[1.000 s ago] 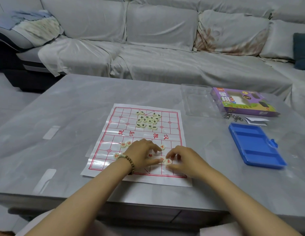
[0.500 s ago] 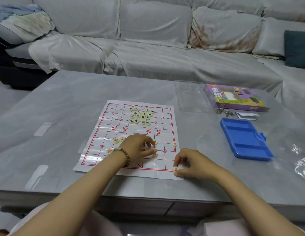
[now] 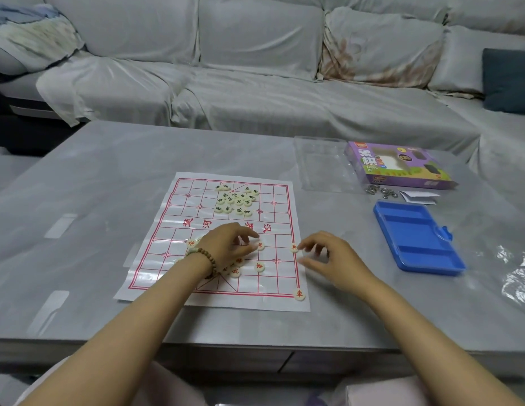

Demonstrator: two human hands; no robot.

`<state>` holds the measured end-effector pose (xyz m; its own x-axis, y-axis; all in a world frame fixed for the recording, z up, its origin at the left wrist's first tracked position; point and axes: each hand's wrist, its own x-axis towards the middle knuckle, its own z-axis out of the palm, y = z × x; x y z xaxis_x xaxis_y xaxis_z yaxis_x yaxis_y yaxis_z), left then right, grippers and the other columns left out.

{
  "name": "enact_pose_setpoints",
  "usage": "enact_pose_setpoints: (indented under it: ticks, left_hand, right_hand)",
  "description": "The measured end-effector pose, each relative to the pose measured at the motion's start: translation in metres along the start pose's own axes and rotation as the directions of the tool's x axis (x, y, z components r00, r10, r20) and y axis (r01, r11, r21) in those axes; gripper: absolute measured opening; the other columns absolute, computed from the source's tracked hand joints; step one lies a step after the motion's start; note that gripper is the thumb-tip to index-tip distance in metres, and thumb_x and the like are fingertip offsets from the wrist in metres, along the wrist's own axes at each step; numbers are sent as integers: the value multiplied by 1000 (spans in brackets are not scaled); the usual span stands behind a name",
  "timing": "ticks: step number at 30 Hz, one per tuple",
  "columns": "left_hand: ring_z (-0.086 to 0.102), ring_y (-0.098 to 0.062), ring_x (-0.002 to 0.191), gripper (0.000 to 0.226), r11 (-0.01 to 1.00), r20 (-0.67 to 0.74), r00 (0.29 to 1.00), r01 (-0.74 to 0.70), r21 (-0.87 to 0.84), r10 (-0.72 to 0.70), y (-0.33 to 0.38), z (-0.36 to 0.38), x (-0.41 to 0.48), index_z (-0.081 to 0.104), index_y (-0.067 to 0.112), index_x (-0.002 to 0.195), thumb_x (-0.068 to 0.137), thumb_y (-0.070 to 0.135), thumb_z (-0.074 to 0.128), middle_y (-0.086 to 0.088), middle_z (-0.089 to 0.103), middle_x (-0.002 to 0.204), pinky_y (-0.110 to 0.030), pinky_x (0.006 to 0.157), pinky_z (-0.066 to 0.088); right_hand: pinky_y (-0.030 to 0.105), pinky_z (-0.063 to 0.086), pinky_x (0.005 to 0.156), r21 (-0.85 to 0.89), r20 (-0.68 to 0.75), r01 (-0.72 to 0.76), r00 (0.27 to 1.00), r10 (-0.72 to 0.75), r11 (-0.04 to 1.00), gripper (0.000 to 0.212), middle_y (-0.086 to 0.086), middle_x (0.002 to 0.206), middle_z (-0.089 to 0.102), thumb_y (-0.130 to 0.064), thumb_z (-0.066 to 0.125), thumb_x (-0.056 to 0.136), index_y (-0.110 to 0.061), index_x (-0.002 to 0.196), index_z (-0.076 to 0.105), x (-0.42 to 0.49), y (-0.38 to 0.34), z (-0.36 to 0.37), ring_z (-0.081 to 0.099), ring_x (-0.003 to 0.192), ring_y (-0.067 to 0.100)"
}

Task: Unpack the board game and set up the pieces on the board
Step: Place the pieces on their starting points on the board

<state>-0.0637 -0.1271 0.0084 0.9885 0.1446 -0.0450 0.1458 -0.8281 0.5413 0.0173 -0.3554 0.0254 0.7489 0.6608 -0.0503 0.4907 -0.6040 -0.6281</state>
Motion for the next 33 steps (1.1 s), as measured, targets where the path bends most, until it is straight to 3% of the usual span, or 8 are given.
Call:
enact_pose_setpoints:
  ticks: [3, 7, 15, 22, 27, 33]
  left_hand:
    - [52, -9, 87, 32, 1000, 4, 1000, 0, 29, 0, -2, 3, 6, 62, 30, 117, 87, 39, 59, 9, 56, 98, -28, 81, 51]
    - [51, -9, 83, 32, 999, -8, 1000, -7, 48, 7, -1, 5, 11, 64, 34, 114, 84, 43, 62, 10, 54, 95, -29, 79, 52]
    - [51, -8, 82, 30, 1000, -41, 999, 5, 28, -4, -2, 9, 14, 66, 29, 106, 79, 45, 67, 9, 55, 94, -29, 78, 53]
    - [52, -9, 83, 32, 1000, -34, 999, 25, 3, -25, -1, 9, 14, 65, 28, 106, 79, 45, 68, 8, 57, 97, -28, 78, 52]
    - [53, -9, 87, 33, 1000, -44, 999, 23, -14, -24, 0, 2, 9, 64, 23, 110, 84, 44, 62, 4, 62, 103, -26, 79, 49]
    - [55, -11, 94, 35, 996, -139, 986, 83, -34, -87, -12, -17, -2, 64, 19, 111, 93, 42, 46, 1, 63, 113, -29, 82, 48]
  right_hand:
    - [9, 40, 71, 38, -113, -50, 992, 54, 998, 26, -9, 105, 56, -31, 66, 85, -27, 111, 61, 15, 5, 7, 53, 90, 7]
    - [10, 40, 74, 24, -51, -87, 995, 88, 996, 34, -8, 107, 55, -32, 67, 85, -25, 118, 60, 26, 16, 16, 52, 89, 5]
    - [9, 41, 71, 5, -61, -55, 997, 55, 998, 24, -6, 101, 57, -33, 70, 82, -26, 105, 66, 38, 22, 22, 52, 83, 4]
    - [16, 44, 77, -25, -46, -70, 997, 68, 997, 26, -6, 104, 56, -34, 70, 82, -27, 107, 64, 40, 22, 22, 51, 83, 6]
    - [18, 46, 80, -80, -128, -24, 992, 14, 997, 26, -15, 100, 50, -39, 70, 81, -31, 105, 62, 38, -2, 24, 50, 87, 5]
    - [22, 46, 73, -198, 81, 111, 992, -97, 974, 35, -10, 94, 60, -54, 66, 78, -27, 99, 61, 24, -39, 48, 53, 81, 8]
